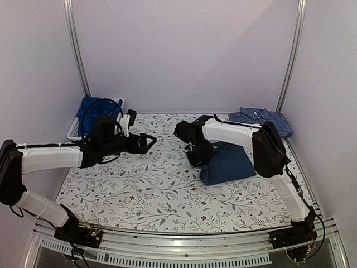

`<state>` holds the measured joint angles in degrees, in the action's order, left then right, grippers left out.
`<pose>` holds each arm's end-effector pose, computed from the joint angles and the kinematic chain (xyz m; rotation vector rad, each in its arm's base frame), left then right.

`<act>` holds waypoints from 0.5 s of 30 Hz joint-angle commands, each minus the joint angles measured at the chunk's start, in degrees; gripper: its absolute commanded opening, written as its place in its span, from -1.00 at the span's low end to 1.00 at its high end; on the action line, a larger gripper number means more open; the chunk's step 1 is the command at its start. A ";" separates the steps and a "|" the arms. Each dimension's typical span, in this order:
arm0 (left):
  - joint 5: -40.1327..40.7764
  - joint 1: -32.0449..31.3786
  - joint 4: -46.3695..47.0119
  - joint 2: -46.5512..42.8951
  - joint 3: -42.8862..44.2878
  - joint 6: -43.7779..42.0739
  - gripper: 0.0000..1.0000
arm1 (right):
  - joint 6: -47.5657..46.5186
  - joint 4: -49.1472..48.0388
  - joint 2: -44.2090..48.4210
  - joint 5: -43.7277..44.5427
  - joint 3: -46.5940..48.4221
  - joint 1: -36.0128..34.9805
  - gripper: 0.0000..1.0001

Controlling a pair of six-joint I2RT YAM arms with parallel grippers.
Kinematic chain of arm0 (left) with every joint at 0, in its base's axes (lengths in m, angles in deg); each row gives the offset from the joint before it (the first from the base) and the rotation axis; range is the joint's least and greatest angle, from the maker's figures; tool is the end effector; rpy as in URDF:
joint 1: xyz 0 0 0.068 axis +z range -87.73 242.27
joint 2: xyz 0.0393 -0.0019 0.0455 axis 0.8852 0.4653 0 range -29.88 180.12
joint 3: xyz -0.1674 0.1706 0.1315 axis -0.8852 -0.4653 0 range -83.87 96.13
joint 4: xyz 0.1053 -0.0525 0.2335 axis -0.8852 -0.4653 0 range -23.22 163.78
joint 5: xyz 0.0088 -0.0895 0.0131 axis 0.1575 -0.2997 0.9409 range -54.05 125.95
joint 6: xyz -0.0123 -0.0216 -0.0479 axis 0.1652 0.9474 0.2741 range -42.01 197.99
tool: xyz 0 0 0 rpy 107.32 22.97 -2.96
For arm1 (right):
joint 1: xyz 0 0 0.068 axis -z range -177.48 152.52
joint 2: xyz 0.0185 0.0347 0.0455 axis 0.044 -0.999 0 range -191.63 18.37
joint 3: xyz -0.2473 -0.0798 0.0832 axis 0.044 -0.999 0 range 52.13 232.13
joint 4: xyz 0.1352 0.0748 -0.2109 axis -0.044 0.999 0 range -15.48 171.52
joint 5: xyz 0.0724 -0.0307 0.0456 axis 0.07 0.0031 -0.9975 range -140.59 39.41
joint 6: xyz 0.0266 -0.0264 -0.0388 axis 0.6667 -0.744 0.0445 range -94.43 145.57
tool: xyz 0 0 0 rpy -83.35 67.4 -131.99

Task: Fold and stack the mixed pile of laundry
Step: Turn over the square-folded T-shirt at the center of the board.

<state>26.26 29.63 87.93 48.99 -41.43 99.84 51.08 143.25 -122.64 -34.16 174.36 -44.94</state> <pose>0.2517 -0.1683 0.2340 0.3066 2.0154 -0.7786 0.3328 0.3477 0.1495 -0.5472 2.8696 -0.3012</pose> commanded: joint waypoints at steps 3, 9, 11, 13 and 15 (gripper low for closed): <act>0.07 2.77 -2.57 -2.30 -0.77 3.99 0.99 | 0.13 -18.42 3.99 -28.35 -1.44 -0.46 -0.21; -2.91 1.50 -2.14 0.64 0.99 4.59 0.99 | -2.40 -33.52 21.77 -39.00 -16.41 3.45 0.13; -2.78 -1.04 -1.92 3.00 2.46 3.37 0.99 | -2.25 -39.13 28.51 -40.36 -25.77 7.19 0.14; -2.18 -3.89 -2.86 6.71 5.29 1.99 0.99 | -2.53 -41.07 34.97 -39.75 -34.39 11.51 0.14; -2.42 -6.64 -3.76 11.20 8.86 1.05 1.00 | -3.46 -41.91 38.46 -39.62 -41.95 15.51 0.12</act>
<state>24.97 28.08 85.29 53.86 -38.22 103.10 49.29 108.95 -92.78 -71.01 143.89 -38.34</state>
